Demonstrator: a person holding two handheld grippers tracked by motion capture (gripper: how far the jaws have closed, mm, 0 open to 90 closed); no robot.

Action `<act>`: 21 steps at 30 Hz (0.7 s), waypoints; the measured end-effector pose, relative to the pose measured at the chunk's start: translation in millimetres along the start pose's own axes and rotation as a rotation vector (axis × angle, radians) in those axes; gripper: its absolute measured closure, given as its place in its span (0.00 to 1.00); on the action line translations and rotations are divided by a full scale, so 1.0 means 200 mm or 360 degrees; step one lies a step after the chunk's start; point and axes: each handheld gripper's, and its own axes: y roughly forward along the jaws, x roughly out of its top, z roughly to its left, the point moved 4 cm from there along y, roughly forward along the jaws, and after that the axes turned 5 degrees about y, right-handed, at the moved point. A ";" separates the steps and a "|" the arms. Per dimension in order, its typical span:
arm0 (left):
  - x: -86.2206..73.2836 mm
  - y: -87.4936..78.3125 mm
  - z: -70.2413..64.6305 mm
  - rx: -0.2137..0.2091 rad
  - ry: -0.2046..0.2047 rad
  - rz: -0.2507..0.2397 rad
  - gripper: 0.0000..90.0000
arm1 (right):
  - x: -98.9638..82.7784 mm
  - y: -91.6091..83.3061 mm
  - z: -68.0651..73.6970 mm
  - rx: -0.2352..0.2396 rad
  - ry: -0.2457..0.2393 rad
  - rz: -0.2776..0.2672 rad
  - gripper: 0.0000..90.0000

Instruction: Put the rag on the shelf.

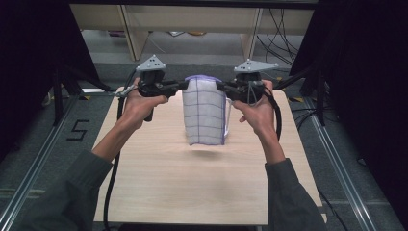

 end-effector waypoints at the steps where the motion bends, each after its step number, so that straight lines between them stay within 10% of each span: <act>1: 0.01 0.00 0.01 0.0002 -0.0003 -0.0004 0.94 | 0.01 0.01 -0.01 0.0000 -0.0014 -0.0006 0.94; 21: 0.12 0.21 0.21 0.0092 -0.0117 -0.0014 0.94 | 0.15 0.20 -0.24 -0.0140 0.0083 -0.0039 0.94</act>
